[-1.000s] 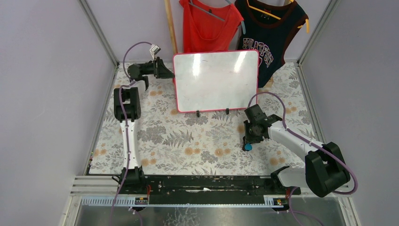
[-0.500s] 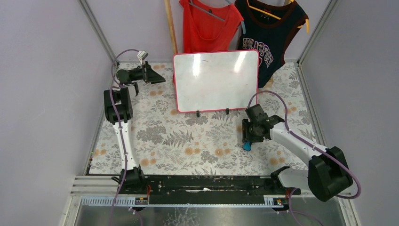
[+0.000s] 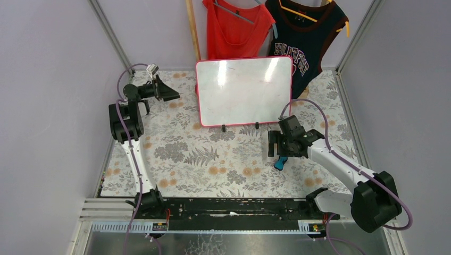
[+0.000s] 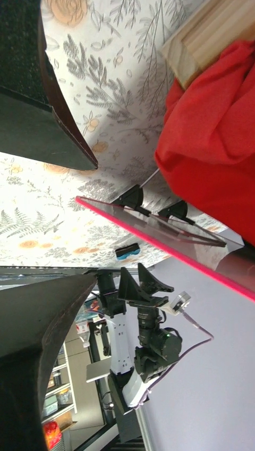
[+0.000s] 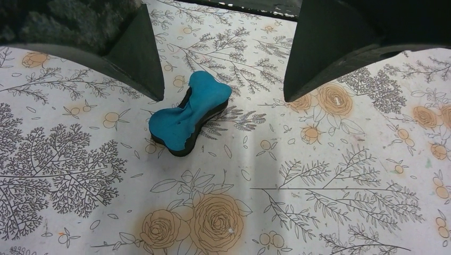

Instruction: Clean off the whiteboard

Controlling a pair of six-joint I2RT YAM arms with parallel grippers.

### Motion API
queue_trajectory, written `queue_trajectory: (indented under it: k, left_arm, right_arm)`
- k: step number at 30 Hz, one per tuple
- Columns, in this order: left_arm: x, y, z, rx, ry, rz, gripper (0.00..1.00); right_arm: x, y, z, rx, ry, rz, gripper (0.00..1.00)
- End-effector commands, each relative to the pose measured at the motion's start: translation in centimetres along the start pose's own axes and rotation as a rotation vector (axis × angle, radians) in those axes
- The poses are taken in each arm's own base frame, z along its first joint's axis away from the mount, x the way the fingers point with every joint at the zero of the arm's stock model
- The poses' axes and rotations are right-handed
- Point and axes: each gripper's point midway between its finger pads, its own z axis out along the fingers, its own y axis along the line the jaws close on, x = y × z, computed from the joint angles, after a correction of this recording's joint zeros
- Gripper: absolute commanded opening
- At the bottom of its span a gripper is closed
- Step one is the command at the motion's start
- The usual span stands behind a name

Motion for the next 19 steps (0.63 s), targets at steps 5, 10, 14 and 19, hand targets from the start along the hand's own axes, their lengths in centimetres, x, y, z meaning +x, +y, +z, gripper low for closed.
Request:
queue_trajectory:
  k: [5, 10, 14, 19]
  left_arm:
    - [2.8, -3.2, -0.7, -0.008, 0.098, 0.161, 0.72]
    - [3.9, -3.6, -1.3, -0.014, 0.084, 0.167, 0.74]
    - [5.3, -4.1, -1.6, -0.014, 0.077, 0.168, 0.75]
    - [6.6, -5.3, -1.6, -0.013, 0.073, 0.174, 0.75]
  right_arm:
    - [-2.4, 1.0, -1.3, -0.031, -0.099, -0.009, 0.89]
    - [-2.9, 1.0, -1.1, -0.035, -0.144, 0.01, 0.89]
    - [-3.1, 1.0, -1.0, -0.045, -0.18, 0.026, 0.88]
    - [-3.3, 1.1, -1.0, -0.064, -0.218, 0.03, 0.86]
